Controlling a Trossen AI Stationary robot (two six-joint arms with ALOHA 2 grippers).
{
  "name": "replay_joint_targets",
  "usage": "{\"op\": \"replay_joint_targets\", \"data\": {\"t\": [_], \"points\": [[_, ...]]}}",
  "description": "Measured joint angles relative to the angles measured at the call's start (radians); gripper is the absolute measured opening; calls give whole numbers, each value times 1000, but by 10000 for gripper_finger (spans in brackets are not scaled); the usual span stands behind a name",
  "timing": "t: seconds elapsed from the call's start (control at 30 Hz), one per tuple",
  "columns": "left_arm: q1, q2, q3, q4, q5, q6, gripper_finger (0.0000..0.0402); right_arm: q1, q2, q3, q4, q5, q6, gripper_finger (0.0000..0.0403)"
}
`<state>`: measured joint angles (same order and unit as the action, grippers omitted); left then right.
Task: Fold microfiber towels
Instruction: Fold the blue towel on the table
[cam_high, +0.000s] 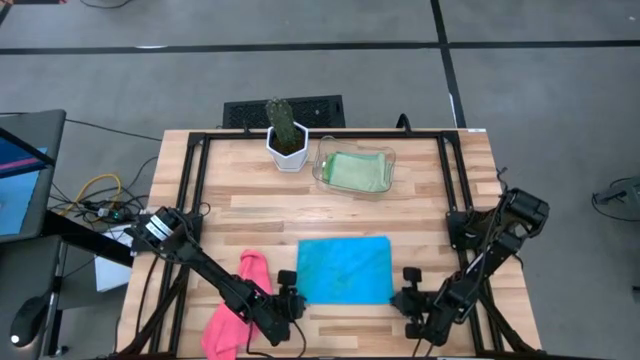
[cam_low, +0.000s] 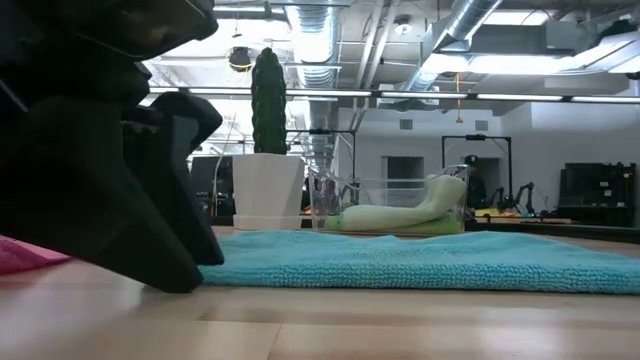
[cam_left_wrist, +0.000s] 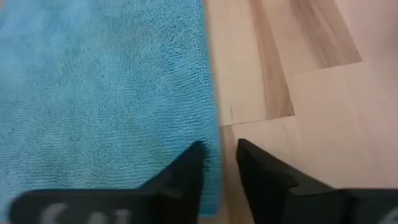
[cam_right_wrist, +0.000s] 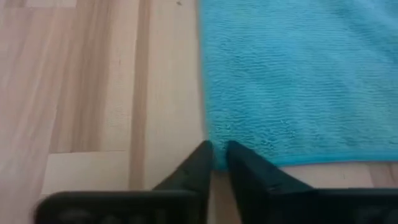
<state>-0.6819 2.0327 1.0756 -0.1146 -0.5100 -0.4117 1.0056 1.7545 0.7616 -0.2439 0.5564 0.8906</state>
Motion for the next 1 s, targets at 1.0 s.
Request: {"op": "replay_joint_targets", "data": {"t": [1.0], "points": [[-2, -43, 833, -996, 32, 164, 0, 98, -28, 661, -911, 123, 160, 4]]}}
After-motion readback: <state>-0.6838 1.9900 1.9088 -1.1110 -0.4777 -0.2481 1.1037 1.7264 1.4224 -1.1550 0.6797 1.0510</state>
